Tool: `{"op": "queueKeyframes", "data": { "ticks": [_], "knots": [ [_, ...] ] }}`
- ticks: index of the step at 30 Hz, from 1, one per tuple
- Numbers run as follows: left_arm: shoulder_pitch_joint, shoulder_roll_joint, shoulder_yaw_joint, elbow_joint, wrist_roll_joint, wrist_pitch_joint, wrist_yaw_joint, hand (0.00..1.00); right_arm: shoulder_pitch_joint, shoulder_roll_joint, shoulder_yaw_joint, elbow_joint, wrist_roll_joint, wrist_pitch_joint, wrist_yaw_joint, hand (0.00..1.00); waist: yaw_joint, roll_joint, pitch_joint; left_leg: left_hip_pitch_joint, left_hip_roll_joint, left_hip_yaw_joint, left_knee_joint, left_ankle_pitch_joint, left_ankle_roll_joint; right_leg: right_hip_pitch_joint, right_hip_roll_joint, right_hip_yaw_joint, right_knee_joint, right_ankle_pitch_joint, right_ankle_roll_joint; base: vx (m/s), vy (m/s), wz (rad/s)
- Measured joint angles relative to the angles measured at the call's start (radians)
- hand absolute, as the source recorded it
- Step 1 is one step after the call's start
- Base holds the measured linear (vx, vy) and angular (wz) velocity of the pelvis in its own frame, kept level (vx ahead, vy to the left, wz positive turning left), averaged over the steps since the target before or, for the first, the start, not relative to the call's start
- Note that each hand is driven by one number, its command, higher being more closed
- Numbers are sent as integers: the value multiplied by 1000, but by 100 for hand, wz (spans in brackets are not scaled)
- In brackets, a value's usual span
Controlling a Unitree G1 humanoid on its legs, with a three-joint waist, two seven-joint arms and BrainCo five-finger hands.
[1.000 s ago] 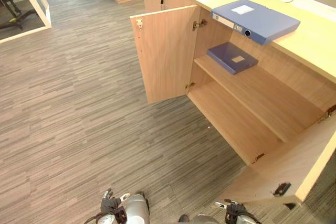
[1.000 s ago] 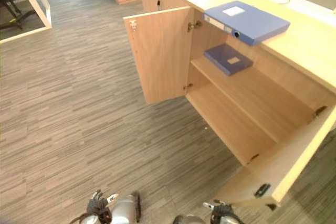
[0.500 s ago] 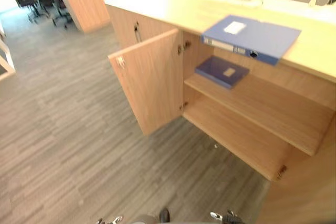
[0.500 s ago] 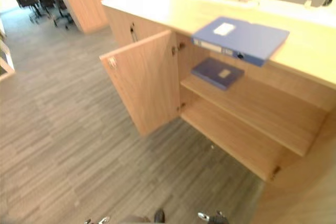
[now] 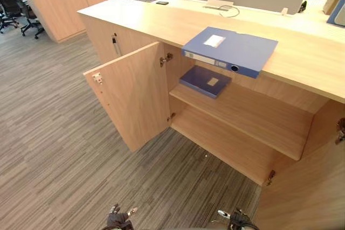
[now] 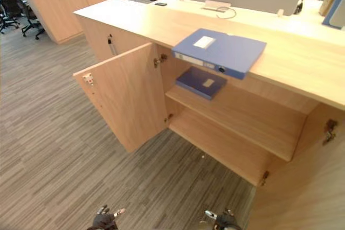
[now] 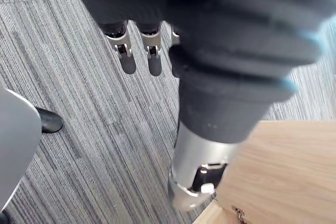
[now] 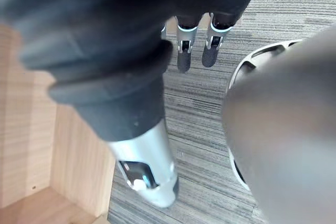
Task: Walk over to the cabinet, pick up the folder, carry it to the office cabinet, place the folder inside the office cabinet, then close the office cabinet door
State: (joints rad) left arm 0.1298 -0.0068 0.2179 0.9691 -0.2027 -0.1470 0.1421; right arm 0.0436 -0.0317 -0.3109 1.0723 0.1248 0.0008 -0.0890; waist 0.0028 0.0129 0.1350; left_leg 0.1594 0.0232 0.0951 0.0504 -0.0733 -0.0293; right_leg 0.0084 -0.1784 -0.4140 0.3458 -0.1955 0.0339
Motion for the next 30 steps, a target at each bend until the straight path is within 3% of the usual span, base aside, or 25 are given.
{"op": "queueKeyframes", "data": {
  "ticks": [6,11,13,15,16,18,20,22,24,25,26,27,28,29,30],
  "knots": [
    [5,20,-35,14,98,3,-56,0,0,4,21,7,-32,14,9,0,2,-1,-24,-5,61,22,-36,2,-31,56,112,2,-205,85,-15,48,-81,-11],
    [0,21,-9,22,104,11,-68,0,-5,4,35,25,-30,12,20,0,7,0,-31,-2,70,63,-6,-31,-36,107,144,37,-308,134,-23,99,39,-23],
    [-4,25,22,22,100,11,-72,0,-5,5,39,33,-27,5,21,0,10,-7,-21,-42,84,70,141,-91,-41,128,145,53,-311,131,-23,34,23,-28],
    [-8,29,63,9,97,11,-74,0,-5,6,40,32,-27,-2,21,0,15,-11,-8,-164,115,53,441,-143,-52,149,146,62,-314,124,-29,-19,-10,-20],
    [-7,8,147,-11,91,12,-70,0,-1,-5,62,22,-27,-2,21,0,22,7,14,-320,170,10,789,-96,-40,161,167,69,-286,92,-42,-45,22,-20],
    [-4,16,166,-11,88,16,-61,0,0,-7,63,24,-26,-2,20,0,34,5,21,-375,192,-10,923,-63,-41,183,176,86,-271,70,-55,11,42,-29],
    [13,22,164,-7,88,25,-40,0,0,-4,54,34,-27,0,18,0,47,-2,25,-405,195,-3,894,-121,-23,211,165,115,-269,58,-45,96,96,-43],
    [36,30,161,-6,95,31,-25,0,-9,-1,47,43,-28,1,17,0,55,-13,31,-405,173,-12,704,-141,-23,215,129,153,-265,49,-30,95,143,-51],
    [49,27,163,-6,97,34,-11,0,-8,0,47,40,-27,0,15,0,60,-22,28,-401,154,-109,376,-112,-44,198,70,194,-254,30,6,204,278,-55],
    [49,27,166,-6,96,34,-9,0,-7,0,48,39,-27,0,13,0,60,-22,28,-401,157,-132,315,-103,-46,198,57,202,-252,25,22,269,343,-43],
    [51,17,181,-4,81,34,-4,0,-3,1,48,38,-27,0,5,0,60,-22,23,-401,162,-149,249,-49,-72,203,30,215,-252,17,63,328,411,-36],
    [54,17,191,4,53,33,-2,0,10,7,45,37,-27,0,1,0,61,-25,7,-397,143,-112,252,68,-75,212,-5,228,-256,16,87,357,434,-32],
    [57,22,200,5,46,34,-1,0,9,19,34,43,-27,2,1,0,63,-45,0,-402,125,-93,269,67,-79,216,-27,230,-263,19,88,482,483,-27],
    [50,37,211,13,35,30,5,0,10,49,22,41,-29,5,1,0,60,-84,-27,-401,82,-55,282,41,-66,214,-82,231,-272,84,97,472,434,-20],
    [49,43,207,25,36,31,5,0,10,50,20,43,-28,8,2,0,60,-85,-38,-398,73,-45,287,33,-60,208,-93,236,-273,111,104,387,343,-21]
  ]
}}
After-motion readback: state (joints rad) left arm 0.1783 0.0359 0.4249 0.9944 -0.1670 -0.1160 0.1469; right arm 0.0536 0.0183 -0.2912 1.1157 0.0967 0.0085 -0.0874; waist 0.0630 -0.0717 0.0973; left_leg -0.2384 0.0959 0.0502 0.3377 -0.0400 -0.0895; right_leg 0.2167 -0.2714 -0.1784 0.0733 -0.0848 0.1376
